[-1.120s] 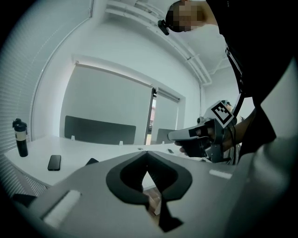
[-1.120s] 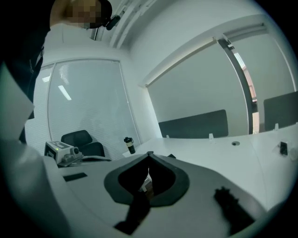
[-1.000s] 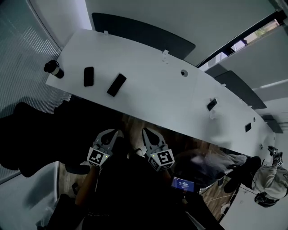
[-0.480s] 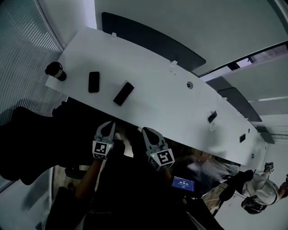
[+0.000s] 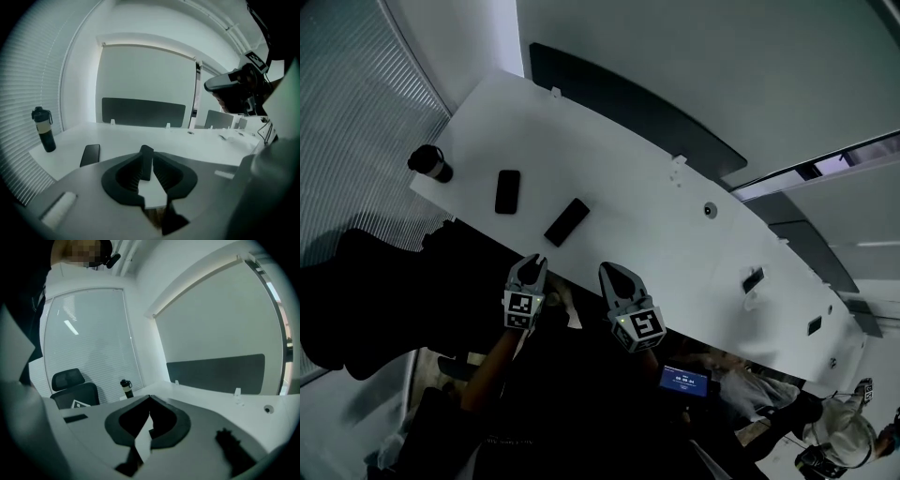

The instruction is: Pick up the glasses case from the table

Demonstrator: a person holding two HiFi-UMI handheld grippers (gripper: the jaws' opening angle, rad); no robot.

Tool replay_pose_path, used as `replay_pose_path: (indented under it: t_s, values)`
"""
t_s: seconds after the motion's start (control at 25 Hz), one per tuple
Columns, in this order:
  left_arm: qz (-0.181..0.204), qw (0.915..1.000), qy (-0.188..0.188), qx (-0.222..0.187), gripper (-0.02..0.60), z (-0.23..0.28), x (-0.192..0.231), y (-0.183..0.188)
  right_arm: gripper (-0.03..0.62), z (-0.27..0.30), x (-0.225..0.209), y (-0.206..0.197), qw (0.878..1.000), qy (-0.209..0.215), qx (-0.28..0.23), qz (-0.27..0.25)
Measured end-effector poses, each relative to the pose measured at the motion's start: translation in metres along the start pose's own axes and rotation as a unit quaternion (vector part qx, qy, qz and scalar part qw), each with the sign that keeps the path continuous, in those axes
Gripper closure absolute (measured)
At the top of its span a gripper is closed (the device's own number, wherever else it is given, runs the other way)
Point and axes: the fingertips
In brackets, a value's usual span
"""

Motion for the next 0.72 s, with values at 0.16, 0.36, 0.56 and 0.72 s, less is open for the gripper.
replay_pose_path:
  t_s: [0.16,0.36,0.56,0.72]
  values:
    - [0.004,0.9987,0.014,0.05,0.466,0.035,-0.004,-0.007,0.586,0.005,-0.043,0.016,1.0,-0.002,-0.02,0.016]
    - [-0.005,0.992,0.034,0.122,0.349,0.082,-0.015,-0.016,0.586,0.003,-0.1,-0.002,0.999,-0.006,-0.014,0.05]
    - [-0.005,0.9746,0.056,0.217,0.219,0.127,-0.007,-0.031,0.586,0.003,-0.143,-0.02,0.997,-0.019,-0.001,0.078]
    - [0.006,0.955,0.039,0.294,0.215,0.148,0.005,-0.045,0.586,-0.005,-0.17,-0.028,0.994,-0.051,0.013,0.097]
Point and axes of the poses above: the fingertips, and each gripper's own axes: z forward along the fingers, x to its left, y out of its top, and after that the axes turned 7 degrees about -z, right-handed
